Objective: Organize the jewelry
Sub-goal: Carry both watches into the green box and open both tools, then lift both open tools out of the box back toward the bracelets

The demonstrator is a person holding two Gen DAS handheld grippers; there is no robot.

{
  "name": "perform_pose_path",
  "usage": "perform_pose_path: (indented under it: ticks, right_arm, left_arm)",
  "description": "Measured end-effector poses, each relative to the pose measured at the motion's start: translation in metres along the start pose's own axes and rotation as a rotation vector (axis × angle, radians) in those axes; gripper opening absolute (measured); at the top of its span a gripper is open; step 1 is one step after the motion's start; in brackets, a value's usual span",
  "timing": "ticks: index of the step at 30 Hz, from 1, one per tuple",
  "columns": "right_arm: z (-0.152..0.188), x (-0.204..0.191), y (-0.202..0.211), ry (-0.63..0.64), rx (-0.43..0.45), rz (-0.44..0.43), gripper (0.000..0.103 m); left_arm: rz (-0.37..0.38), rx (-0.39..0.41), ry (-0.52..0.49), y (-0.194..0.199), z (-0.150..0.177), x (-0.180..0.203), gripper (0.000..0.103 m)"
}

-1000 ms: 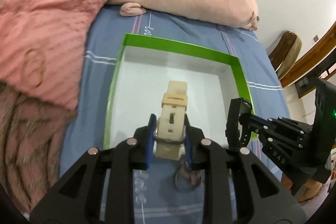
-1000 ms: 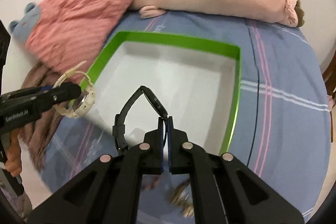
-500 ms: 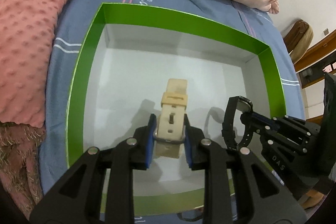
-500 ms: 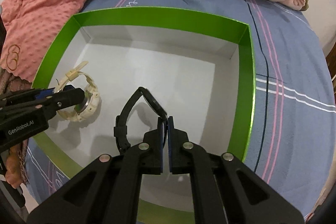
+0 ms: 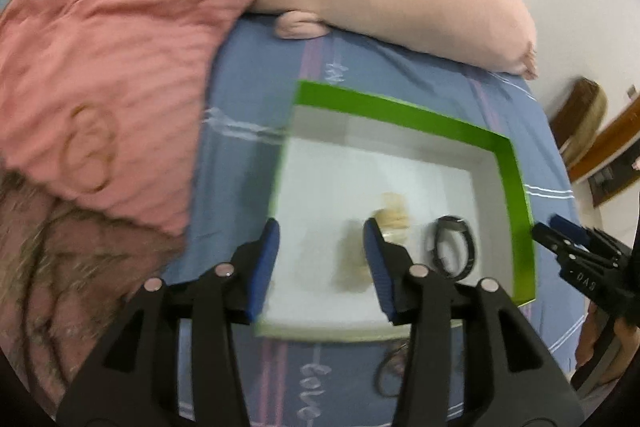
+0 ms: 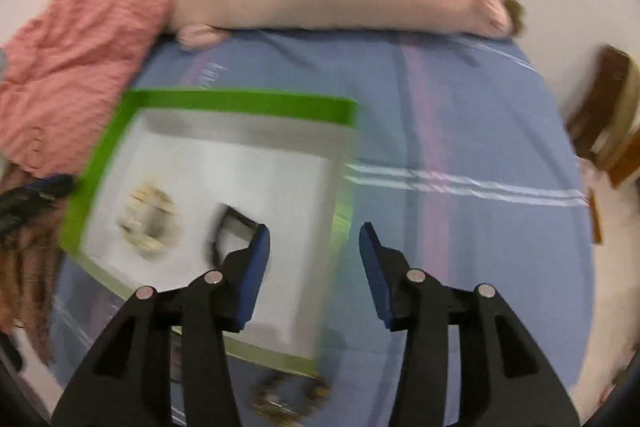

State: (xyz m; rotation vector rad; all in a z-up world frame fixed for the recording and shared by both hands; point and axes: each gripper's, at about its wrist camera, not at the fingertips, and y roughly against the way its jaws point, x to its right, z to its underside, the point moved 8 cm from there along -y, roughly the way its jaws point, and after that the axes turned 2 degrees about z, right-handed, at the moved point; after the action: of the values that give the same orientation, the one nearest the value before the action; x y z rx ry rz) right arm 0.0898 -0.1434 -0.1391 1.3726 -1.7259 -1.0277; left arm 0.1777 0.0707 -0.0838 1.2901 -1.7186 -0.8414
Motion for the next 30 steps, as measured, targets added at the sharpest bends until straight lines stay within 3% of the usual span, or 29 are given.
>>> perform_pose_path:
  ticks: [4,6,8,11,21,30]
  right_arm:
    - [0.021,0.004,-0.018,-0.022,-0.071,-0.014,0.044]
    - [0.027,-0.001,-0.022,-0.012,-0.086,-0.020,0.036]
    - [0.028,-0.009,-0.026,-0.004,-0.093,-0.033,0.019]
    - [0.023,-0.015,-0.030,-0.001,-0.080,-0.024,0.007]
    - [-0.010,0.008,-0.043,-0.043,-0.046,0.000,0.002]
    - [-0.013,0.022,-0.049,-0.074,-0.045,0.033,0.002]
  left_arm:
    - [-0.025,-0.058,0.040,-0.014,0.014,-0.018,0.044]
    - [-0.006,-0.087,0.050,-0.023,0.021,-0.018,0.044]
    - [-0.004,-0.104,0.044,-0.030,0.025,-0.013,0.044]
    - [-0.009,-0.113,0.032,-0.036,0.028,-0.009,0.043]
    - [-0.026,-0.113,0.002,-0.051,0.018,0.009,0.047]
    - [-0.043,-0.097,-0.060,-0.069,-0.007,0.027,0.049]
